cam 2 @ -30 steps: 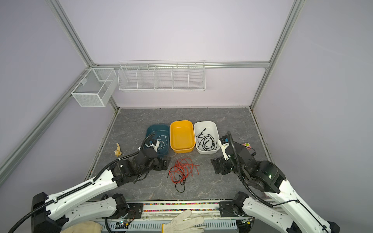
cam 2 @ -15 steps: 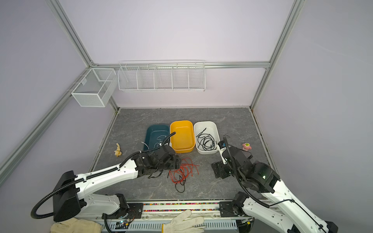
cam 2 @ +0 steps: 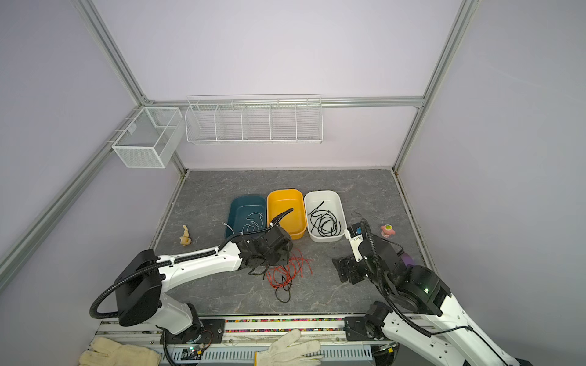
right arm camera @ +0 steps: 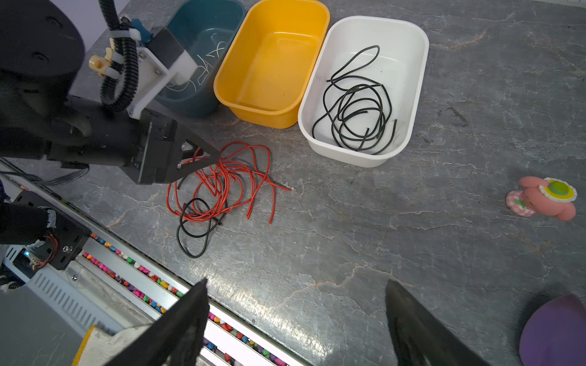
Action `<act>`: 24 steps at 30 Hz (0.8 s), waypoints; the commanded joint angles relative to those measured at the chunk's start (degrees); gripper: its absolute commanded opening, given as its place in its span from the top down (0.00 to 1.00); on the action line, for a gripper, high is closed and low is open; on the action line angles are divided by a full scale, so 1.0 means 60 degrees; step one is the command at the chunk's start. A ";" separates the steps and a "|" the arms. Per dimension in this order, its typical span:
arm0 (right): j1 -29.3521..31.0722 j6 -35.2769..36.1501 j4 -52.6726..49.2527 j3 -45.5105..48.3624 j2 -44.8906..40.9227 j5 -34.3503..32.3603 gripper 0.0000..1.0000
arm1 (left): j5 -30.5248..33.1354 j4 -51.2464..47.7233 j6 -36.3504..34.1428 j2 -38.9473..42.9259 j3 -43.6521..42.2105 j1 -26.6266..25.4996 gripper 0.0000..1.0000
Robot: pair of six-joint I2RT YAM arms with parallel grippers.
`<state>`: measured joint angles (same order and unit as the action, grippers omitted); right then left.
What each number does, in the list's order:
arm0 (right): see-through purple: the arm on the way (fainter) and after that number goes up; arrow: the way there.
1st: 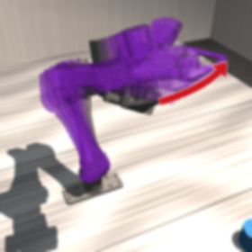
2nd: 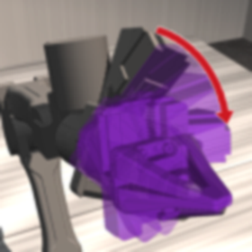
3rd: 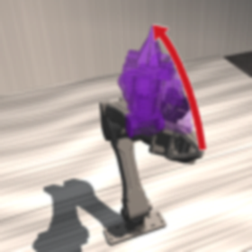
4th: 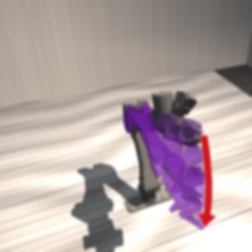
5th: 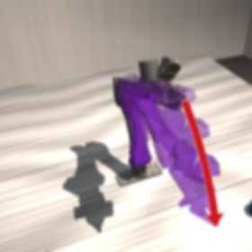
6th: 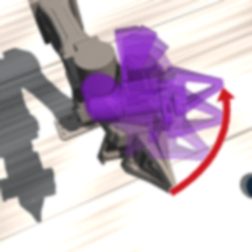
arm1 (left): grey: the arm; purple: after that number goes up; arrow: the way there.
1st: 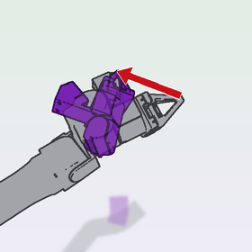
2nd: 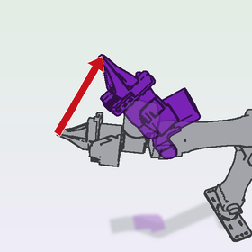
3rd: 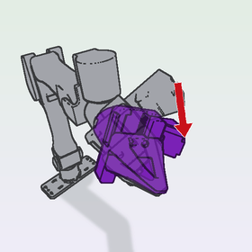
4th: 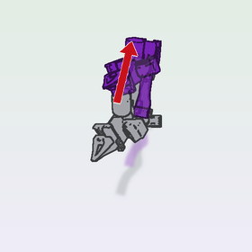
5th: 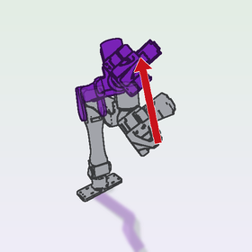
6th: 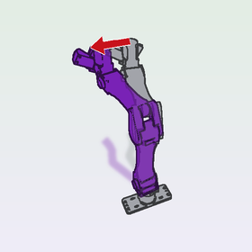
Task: Untangle the cables
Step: 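Lift the red cable up from the pile with the left gripper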
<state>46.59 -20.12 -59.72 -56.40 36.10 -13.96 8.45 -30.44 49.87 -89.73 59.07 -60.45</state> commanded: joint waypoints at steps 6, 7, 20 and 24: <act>-0.0001 0.0028 0.0308 0.0200 -0.0255 0.0048 0.12 | 0.0116 -0.0323 -0.0059 -0.0190 0.0478 -0.0048 0.89; 0.0010 0.0019 0.0312 0.0192 -0.0273 0.0034 0.12 | 0.0103 -0.0431 -0.0059 -0.0204 0.0544 -0.0048 0.94; 0.0026 0.0326 0.0523 0.0283 -0.0181 0.0853 0.12 | 0.0382 -0.1884 -0.0498 0.0774 0.1676 -0.0048 1.00; 0.0348 0.0565 0.0731 0.0343 0.0107 0.1948 0.12 | 0.0496 -0.2460 -0.0699 0.1056 0.2155 -0.0048 1.00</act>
<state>47.37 -18.83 -57.49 -55.46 35.48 -8.27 9.67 -40.60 46.87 -85.25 69.19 -60.47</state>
